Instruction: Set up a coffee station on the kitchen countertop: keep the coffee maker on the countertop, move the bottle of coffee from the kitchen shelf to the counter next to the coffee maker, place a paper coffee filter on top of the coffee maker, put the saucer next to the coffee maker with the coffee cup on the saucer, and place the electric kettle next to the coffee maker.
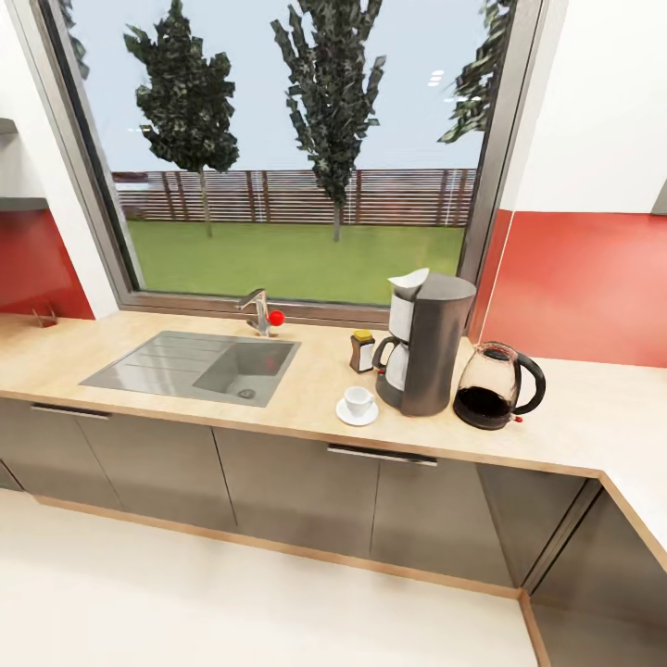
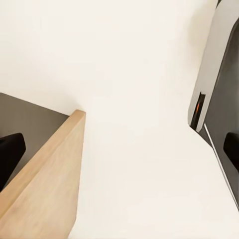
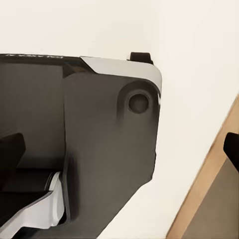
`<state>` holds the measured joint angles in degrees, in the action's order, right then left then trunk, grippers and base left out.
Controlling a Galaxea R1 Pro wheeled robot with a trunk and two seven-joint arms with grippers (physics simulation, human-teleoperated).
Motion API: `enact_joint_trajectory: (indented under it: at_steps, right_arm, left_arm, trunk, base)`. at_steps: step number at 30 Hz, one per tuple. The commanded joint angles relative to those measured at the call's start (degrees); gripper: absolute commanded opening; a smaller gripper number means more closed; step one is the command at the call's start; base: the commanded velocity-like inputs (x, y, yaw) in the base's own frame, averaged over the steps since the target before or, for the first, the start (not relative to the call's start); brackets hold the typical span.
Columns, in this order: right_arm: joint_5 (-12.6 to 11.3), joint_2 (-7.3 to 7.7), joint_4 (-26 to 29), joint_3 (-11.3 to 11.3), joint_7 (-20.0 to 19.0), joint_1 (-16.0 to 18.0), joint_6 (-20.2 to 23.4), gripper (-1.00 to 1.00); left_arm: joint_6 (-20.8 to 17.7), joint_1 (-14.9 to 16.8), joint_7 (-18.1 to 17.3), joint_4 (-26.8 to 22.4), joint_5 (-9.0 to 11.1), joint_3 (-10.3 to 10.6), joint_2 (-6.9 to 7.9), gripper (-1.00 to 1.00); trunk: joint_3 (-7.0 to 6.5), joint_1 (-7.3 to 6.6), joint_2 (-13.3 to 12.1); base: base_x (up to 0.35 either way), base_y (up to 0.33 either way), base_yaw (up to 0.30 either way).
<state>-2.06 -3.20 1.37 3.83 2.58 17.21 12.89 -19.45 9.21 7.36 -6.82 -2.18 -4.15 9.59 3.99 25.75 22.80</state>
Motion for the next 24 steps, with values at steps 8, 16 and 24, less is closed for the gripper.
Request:
enact_joint_trajectory:
  at_steps: [8,16,24]
  right_arm:
    - [-0.17,-0.22,0.14,0.38,0.32,0.02,-0.16,1.0]
    - [-0.14,0.04,0.29,0.39,0.32,0.02,-5.58,1.0]
    - [-0.11,0.29,0.3,0.46,0.32,0.02,-14.94,1.0]
  left_arm:
    - [-0.27,0.02,0.22,-0.12,-0.26,-0.42,-0.01,1.0]
    - [-0.1,0.02,0.2,-0.12,-0.2,-0.42,-0.01,1.0]
    - [0.5,0.02,0.2,-0.12,-0.09,-0.42,-0.01,1.0]
  trunk:
    - [0.13,0.03,0.12]
    - [0.13,0.03,0.12]
    - [0.13,0.03,0.12]
  base:
    - [0.0,0.0,0.0]
    - [0.0,0.0,0.0]
    - [0.0,0.0,0.0]
